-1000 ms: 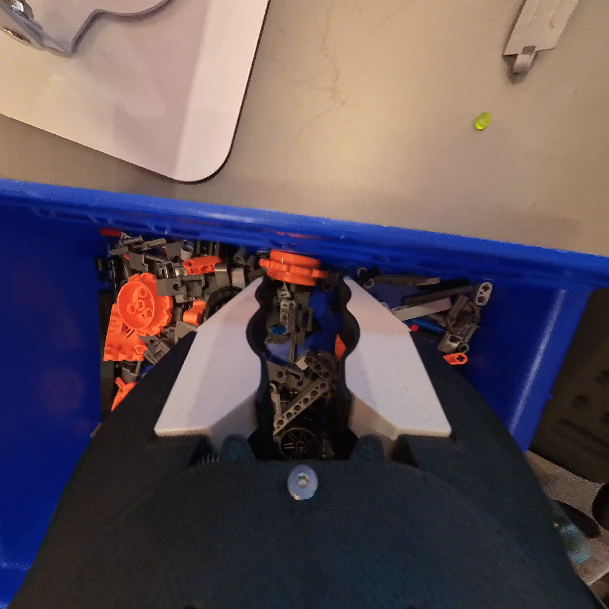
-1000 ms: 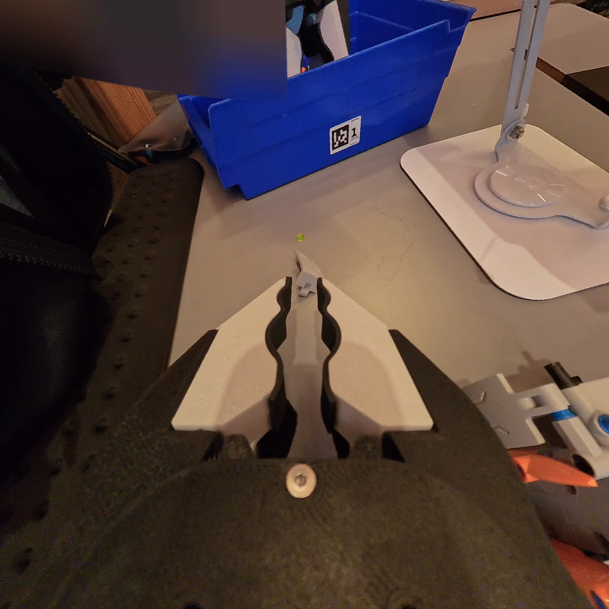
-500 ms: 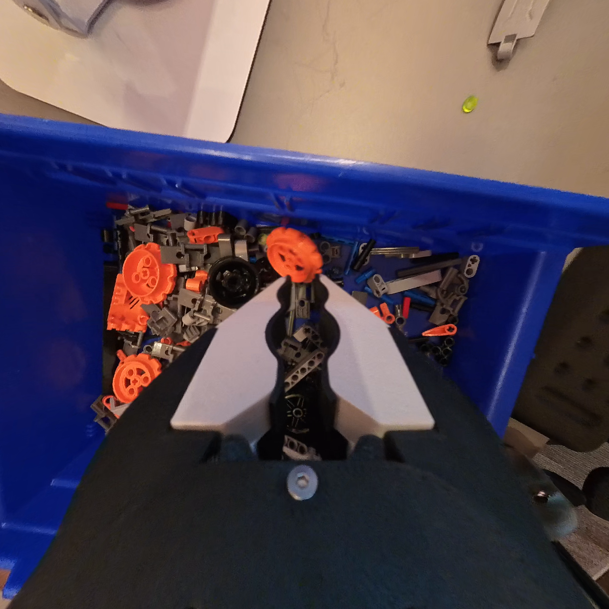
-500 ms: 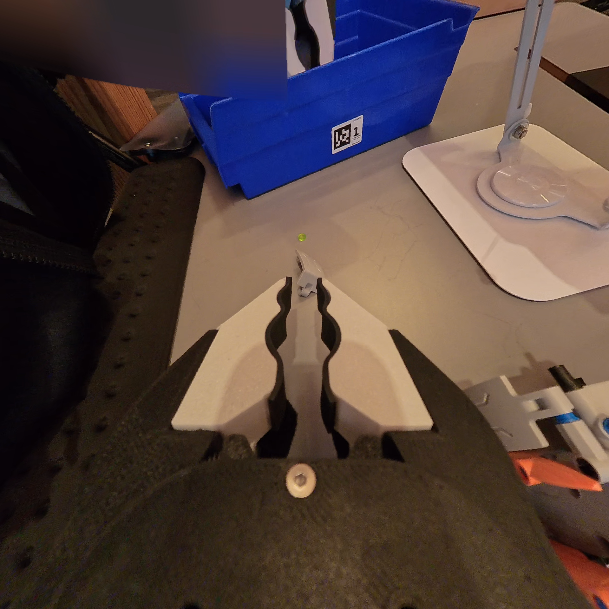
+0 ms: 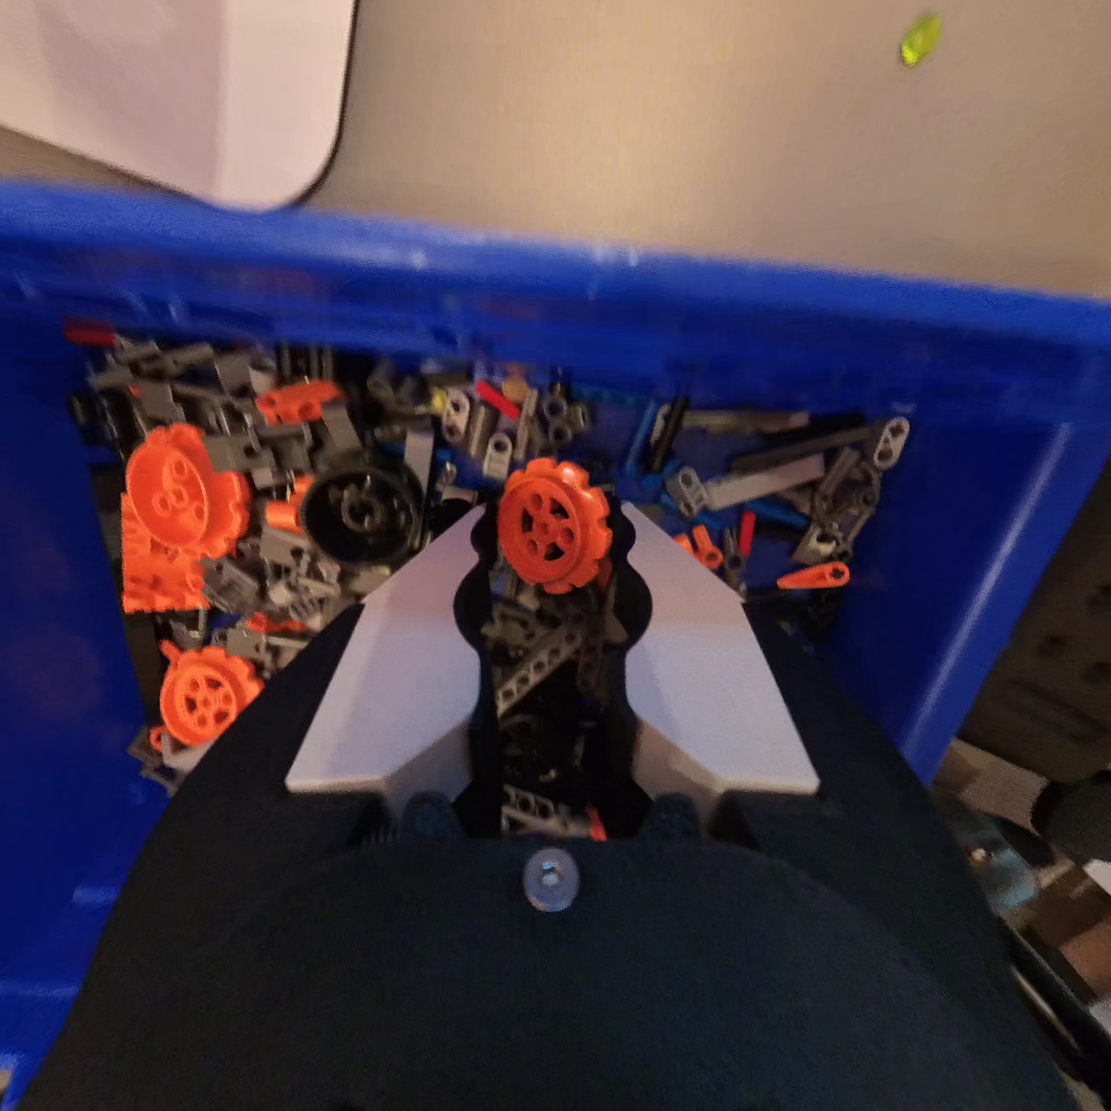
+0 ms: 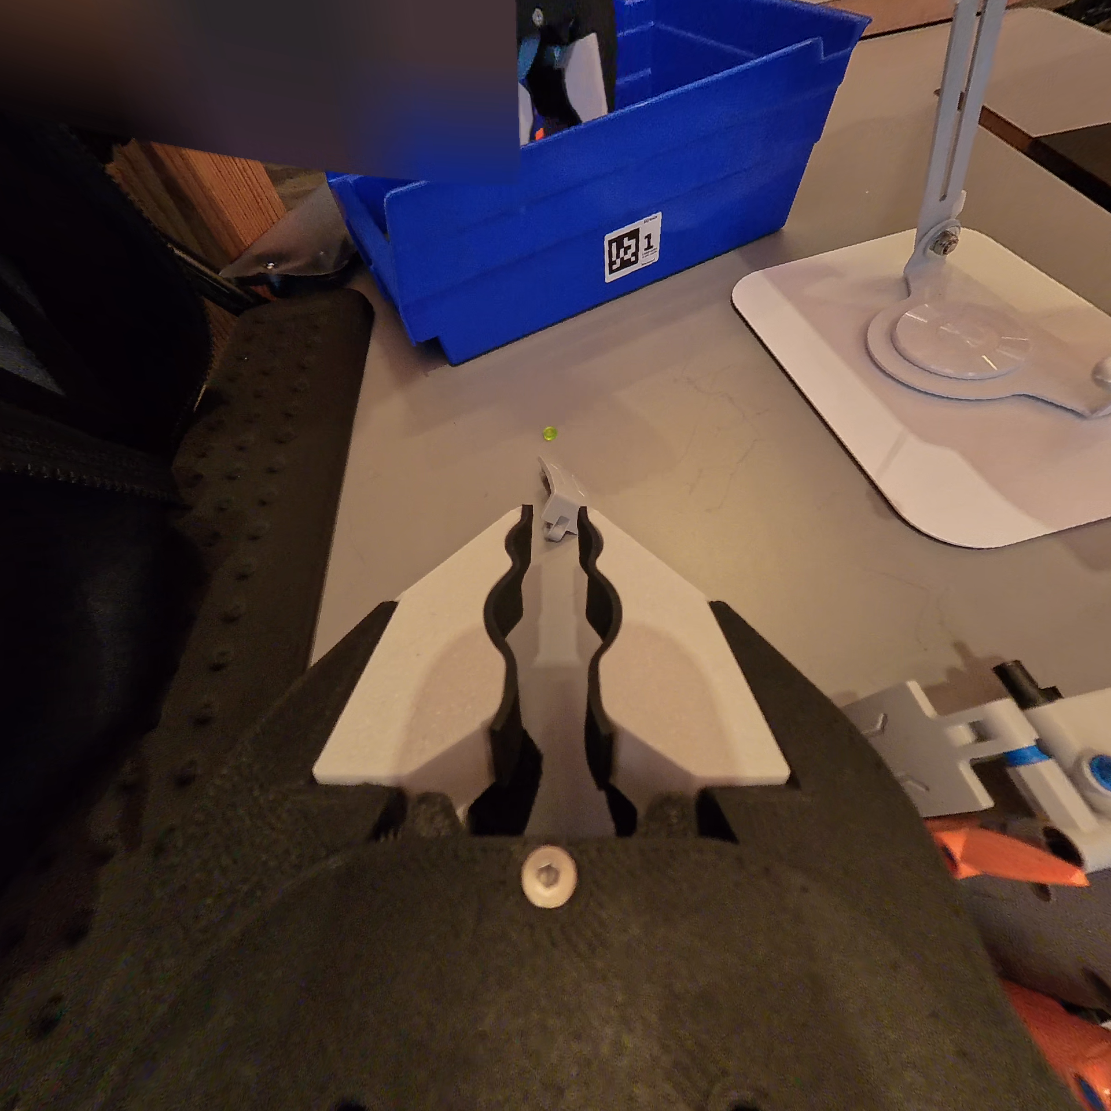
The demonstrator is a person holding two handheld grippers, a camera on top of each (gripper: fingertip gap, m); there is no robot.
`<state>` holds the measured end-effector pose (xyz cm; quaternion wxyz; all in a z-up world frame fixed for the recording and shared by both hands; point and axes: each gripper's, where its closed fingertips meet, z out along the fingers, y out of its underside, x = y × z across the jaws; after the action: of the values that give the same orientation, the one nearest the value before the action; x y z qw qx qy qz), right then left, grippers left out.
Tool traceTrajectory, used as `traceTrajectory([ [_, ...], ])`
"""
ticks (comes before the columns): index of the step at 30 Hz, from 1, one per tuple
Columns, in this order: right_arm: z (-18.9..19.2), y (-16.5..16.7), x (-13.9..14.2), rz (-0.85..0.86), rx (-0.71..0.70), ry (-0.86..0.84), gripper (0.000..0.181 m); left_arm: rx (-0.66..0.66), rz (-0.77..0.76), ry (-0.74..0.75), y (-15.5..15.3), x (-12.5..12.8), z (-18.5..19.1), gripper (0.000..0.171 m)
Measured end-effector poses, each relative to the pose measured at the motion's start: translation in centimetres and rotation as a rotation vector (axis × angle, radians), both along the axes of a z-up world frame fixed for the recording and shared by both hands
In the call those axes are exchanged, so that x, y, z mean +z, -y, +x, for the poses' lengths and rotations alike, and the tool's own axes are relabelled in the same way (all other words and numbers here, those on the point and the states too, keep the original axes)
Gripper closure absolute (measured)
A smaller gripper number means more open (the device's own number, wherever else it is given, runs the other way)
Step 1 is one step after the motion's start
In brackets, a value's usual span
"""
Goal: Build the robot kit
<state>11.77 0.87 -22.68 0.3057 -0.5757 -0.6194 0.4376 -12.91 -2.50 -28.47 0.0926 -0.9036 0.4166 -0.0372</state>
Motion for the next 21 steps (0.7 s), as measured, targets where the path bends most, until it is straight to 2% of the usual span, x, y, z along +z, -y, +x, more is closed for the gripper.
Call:
traceTrajectory([
  [2, 0.0, 0.0, -0.1, 0.0, 0.001, 0.002, 0.168, -0.002, -0.017, -0.013, 1.2, 0.4, -0.7, 0.136],
  [7, -0.1, 0.0, -0.2, 0.0, 0.002, 0.007, 0.169, -0.038, -0.193, -0.018, 6.4, 0.7, -1.0, 0.135],
  [8, -0.1, 0.1, -0.2, 0.001, 0.002, 0.007, 0.169, -0.036, -0.169, -0.019, 6.2, 1.0, -1.0, 0.13],
  [11, -0.1, 0.1, -0.2, 0.0, 0.002, 0.008, 0.168, -0.017, -0.072, 0.073, 4.3, 2.3, 0.5, 0.129],
  [13, -0.1, 0.1, -0.2, 0.001, 0.002, 0.008, 0.169, -0.013, 0.013, 0.117, 2.2, 3.0, 1.2, 0.132],
  [15, -0.1, 0.1, -0.2, 0.001, 0.002, 0.009, 0.168, 0.024, 0.078, 0.172, -0.1, 3.3, 2.0, 0.145],
  [19, -0.1, 0.1, -0.1, 0.002, 0.002, 0.004, 0.169, 0.061, 0.065, 0.216, -2.3, 1.9, 2.8, 0.158],
  [21, -0.1, 0.0, -0.1, 0.001, 0.001, 0.002, 0.169, 0.069, 0.097, 0.174, -3.3, 1.1, 2.3, 0.163],
])
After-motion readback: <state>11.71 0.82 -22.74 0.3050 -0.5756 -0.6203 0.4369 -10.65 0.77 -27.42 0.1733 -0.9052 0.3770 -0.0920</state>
